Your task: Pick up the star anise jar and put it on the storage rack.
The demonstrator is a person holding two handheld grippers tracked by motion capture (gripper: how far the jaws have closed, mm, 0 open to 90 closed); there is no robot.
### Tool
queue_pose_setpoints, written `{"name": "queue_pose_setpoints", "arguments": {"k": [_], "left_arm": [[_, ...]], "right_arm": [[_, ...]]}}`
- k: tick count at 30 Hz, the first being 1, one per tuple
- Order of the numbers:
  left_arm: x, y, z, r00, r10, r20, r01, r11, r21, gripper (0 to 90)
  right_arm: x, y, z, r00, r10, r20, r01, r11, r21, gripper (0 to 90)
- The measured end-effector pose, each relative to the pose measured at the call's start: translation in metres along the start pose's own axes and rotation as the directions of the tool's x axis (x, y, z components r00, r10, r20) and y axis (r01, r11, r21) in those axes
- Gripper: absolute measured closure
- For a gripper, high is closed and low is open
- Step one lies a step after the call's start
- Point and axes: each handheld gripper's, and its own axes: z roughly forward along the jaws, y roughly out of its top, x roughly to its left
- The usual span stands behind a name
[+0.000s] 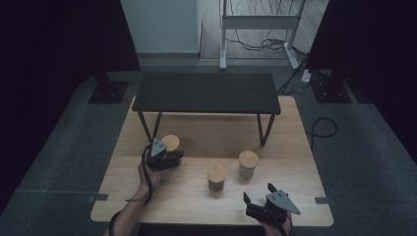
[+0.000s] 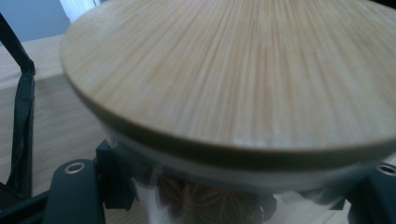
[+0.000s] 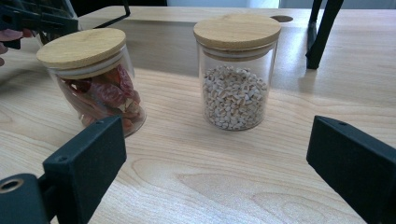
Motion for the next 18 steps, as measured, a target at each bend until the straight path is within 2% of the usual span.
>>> {"name": "queue_pose_setpoints", "arguments": {"k": [8,11,18], "left_arm": [[-0.0005,-0.0034,-0.0007,0.9998,0.019,0.000,-0.019,0.9997,-0.016,26.1],[-0.0048,-0.0036,-0.0022,0.9987,0.048,-0.018,-0.048,0.9986,-0.021,26.1],[-0.0017,-0.0032,-0.0073,0.9995,0.031,0.002,-0.031,0.9987,-0.041,26.1]], "right_arm": [[-0.0003,-0.0002,-0.0003,1.0000,-0.001,0.002,0.001,1.000,-0.001,4.4],[-0.0005,-0.0004,-0.0003,1.0000,0.001,0.004,-0.001,1.000,-0.002,4.5],[0.0000,-0.0004,-0.0002,1.0000,-0.001,0.005,0.001,1.000,0.000,4.5]]}}
